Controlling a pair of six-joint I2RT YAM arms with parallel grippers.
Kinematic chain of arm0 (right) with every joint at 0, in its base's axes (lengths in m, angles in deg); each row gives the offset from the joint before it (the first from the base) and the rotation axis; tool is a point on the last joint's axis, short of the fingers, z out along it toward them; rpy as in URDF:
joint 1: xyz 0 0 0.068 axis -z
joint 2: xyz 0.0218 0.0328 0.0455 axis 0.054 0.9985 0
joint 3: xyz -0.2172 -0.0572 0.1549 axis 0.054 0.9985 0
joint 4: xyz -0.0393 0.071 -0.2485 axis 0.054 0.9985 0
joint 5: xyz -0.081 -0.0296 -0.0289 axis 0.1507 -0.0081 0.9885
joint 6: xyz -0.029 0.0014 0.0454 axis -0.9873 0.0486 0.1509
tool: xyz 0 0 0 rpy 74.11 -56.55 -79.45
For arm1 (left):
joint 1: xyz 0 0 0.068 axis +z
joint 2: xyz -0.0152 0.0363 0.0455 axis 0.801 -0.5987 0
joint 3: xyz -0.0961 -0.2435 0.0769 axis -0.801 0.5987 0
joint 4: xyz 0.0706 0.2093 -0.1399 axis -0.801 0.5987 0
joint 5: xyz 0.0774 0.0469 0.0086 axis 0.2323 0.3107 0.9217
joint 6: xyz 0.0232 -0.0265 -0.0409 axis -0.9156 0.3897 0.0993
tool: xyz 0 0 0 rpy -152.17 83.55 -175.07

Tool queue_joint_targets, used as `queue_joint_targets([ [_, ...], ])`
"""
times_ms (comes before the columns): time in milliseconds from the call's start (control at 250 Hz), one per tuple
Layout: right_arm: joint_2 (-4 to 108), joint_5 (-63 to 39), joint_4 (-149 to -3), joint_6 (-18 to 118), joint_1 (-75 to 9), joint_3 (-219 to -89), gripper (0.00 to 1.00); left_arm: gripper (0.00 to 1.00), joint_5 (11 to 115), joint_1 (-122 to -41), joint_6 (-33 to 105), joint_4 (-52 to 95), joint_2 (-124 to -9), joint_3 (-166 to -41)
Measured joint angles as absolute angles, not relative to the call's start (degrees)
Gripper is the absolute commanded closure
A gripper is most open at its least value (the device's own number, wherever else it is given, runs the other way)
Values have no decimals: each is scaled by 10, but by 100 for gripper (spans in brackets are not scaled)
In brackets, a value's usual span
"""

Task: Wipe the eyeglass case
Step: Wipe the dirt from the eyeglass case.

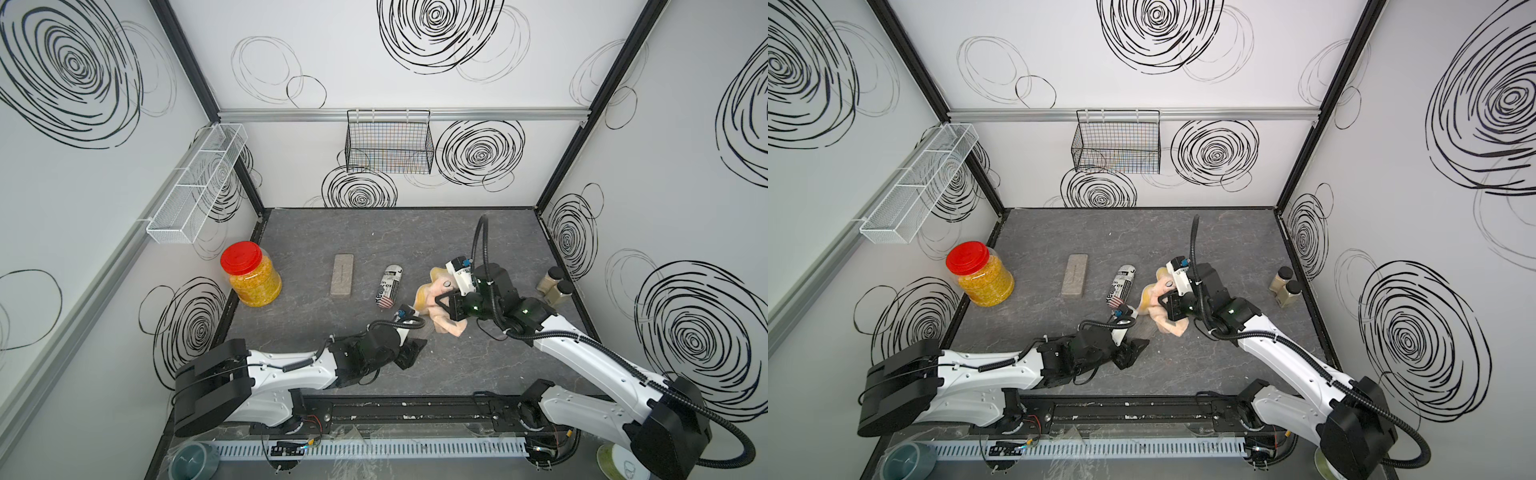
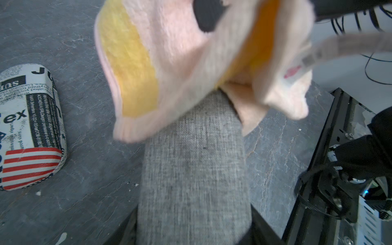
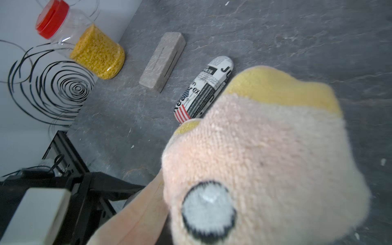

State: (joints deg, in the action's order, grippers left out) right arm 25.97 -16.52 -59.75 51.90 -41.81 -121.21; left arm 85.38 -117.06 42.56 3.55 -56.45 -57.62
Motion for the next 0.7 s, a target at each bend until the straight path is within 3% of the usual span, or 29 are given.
queue_joint_targets([
  [152, 261, -186, -608, 521, -434, -1204, 100, 42, 852, -1169, 426, 35, -565, -576],
  [475, 259, -71, -576, 532, -391, -1207, 100, 42, 850, -1168, 432, 39, -552, -567],
  [703, 259, -72, -580, 534, -412, -1209, 100, 42, 842, -1165, 442, 43, -543, -566],
])
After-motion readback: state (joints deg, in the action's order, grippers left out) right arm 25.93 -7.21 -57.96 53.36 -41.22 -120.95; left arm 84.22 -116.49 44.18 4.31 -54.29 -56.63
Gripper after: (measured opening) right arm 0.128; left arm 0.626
